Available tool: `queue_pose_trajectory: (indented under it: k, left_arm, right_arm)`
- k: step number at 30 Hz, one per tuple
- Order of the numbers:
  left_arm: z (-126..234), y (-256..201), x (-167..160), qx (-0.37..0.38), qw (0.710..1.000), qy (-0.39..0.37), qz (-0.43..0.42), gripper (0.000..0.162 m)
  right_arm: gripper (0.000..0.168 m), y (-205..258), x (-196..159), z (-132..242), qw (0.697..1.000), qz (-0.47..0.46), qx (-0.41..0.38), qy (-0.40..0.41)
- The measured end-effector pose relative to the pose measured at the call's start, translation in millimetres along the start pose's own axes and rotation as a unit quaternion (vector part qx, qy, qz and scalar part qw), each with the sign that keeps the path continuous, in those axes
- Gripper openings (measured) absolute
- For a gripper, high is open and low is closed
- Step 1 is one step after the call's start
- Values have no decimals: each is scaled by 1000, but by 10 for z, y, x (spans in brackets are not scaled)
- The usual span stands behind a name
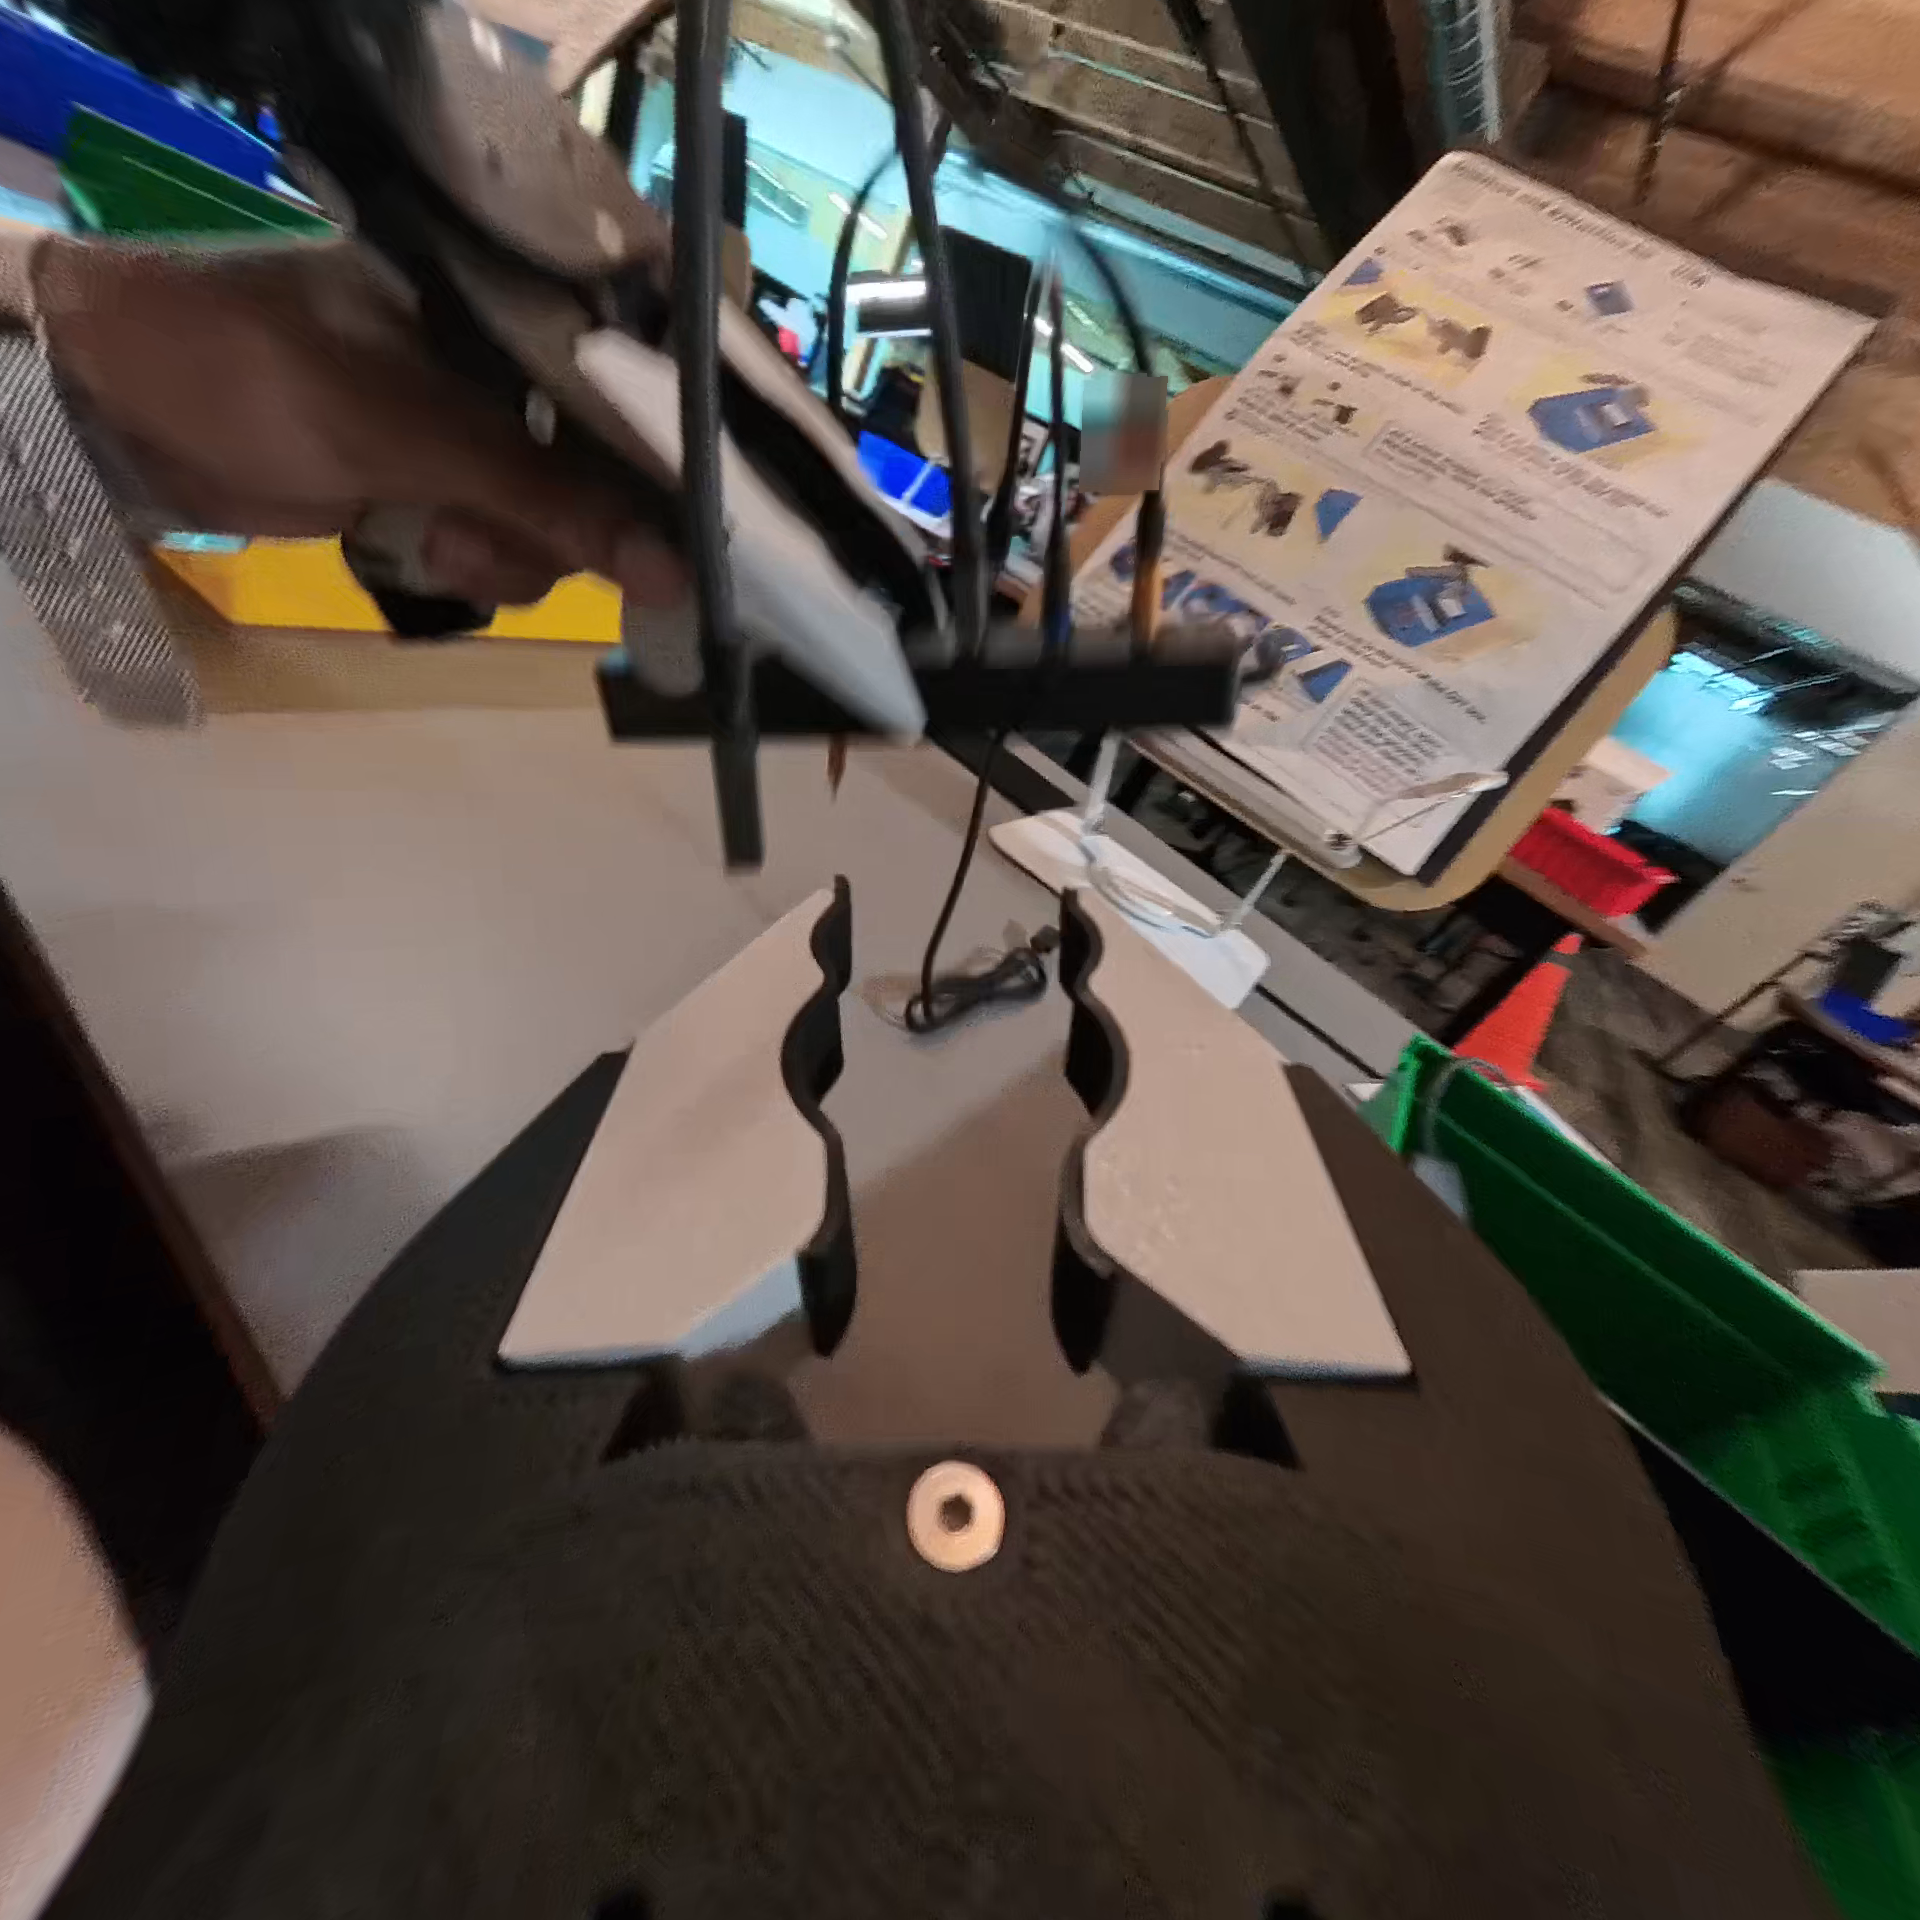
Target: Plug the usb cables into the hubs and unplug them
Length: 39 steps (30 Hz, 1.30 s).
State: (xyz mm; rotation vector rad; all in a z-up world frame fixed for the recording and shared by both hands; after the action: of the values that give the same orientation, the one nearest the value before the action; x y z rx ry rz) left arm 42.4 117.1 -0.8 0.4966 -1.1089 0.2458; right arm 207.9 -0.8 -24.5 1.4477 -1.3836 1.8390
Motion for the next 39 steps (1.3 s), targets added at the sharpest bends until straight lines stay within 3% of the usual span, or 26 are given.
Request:
queue_pose_trajectory:
  k: [4, 9, 12, 18, 22, 28, 33, 39]
  left_arm:
    - [-334, -381, -281, -49, 998, 37, -2, 48]
    - [-462, -667, -406, -79, 995, 59, -16, 48]
    - [-479, -681, -429, -84, 994, 66, -1, 48]
    - [-466, -808, -415, -102, 992, 68, -1, 48]
    - [-483, -904, -448, -109, 991, 75, -1, 48]
    - [-434, -832, -481, -187, 978, 36, 81, 57]
    - [-432, -711, -589, -298, 929, 53, 211, 81]
    - [-437, -656, -665, -489, 768, 52, 409, 73]
  right_arm:
    - [40, -45, -41, 40, 1000, 1, -4, 1]
    - [38, -78, -152, 11, 999, -18, 8, 32]
    - [12, -15, -156, 9, 998, -10, 48, 30]
    - [27, 92, -324, -154, 992, -5, 62, 109]
    - [8, 72, -409, -192, 984, -37, 69, 158]
    - [7, -76, -467, -146, 975, -145, 89, 142]
    - [7, -173, -435, -64, 977, -159, 93, 107]
    - [7, -59, -315, -39, 984, -111, 129, 57]
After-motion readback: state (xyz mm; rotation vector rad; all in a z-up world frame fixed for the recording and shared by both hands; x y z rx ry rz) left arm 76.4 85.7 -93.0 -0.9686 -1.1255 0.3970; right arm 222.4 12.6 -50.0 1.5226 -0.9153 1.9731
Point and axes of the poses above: each gripper's, where its closed fingertips meet, z back along the fingers, x out of its top, y = z × x across the jaws, the point moved 10 cm from there along z, back along the fingers, and after that the axes turned 2 degrees about -y, right-handed, at the moved point
